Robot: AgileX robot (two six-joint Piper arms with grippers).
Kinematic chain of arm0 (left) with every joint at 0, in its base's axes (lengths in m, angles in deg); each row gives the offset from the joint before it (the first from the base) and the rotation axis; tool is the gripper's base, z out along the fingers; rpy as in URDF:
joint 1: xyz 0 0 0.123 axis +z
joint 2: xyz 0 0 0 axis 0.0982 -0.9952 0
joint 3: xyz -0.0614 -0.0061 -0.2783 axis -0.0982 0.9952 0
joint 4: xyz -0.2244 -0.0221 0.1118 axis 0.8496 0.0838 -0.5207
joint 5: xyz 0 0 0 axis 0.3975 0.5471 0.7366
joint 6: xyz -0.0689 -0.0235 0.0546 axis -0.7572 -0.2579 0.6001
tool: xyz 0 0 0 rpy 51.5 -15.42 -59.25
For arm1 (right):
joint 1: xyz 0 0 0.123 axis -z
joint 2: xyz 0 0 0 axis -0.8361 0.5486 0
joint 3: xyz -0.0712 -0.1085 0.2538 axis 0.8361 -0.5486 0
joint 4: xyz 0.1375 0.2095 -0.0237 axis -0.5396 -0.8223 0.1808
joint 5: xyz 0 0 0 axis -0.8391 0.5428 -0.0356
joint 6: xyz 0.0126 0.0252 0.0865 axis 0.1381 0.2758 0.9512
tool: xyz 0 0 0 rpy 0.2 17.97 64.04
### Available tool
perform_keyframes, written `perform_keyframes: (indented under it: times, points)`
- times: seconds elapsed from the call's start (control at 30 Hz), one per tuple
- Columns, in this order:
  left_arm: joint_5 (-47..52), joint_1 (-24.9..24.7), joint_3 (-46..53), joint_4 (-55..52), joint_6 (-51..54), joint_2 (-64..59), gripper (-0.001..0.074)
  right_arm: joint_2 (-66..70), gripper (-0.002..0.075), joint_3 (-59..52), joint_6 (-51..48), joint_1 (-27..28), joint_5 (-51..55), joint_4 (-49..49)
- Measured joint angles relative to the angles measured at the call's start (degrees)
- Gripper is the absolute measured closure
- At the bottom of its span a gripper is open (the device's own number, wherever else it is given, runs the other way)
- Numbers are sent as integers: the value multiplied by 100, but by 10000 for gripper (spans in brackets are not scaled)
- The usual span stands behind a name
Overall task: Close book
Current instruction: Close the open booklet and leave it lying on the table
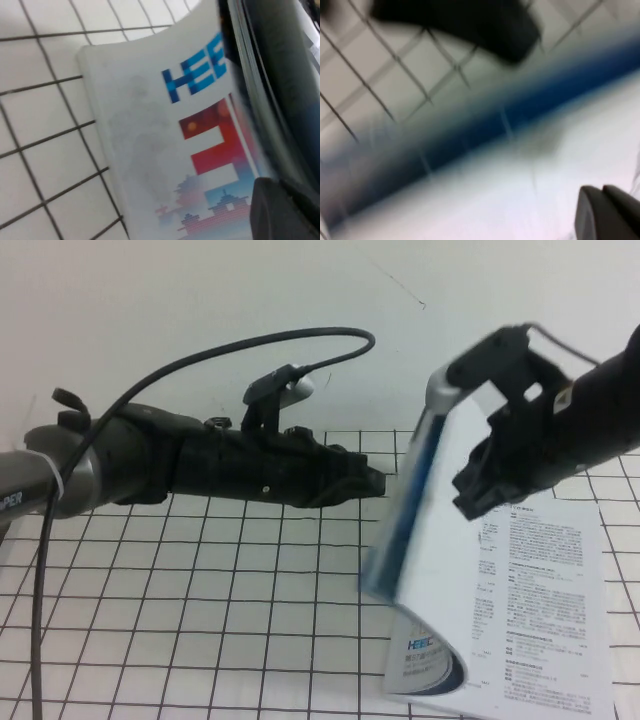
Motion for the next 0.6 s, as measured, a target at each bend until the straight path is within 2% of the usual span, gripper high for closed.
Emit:
perform_keyframes:
  times: [0.33,0.6]
  points:
    - [234,-66,-425,-1428,-830,1264,738,-2035,729,398,396,0,1132,573]
    - [1066,-66,-446,-2995,-1407,2790,738,-4669,729,-291,751,0,1476,1338]
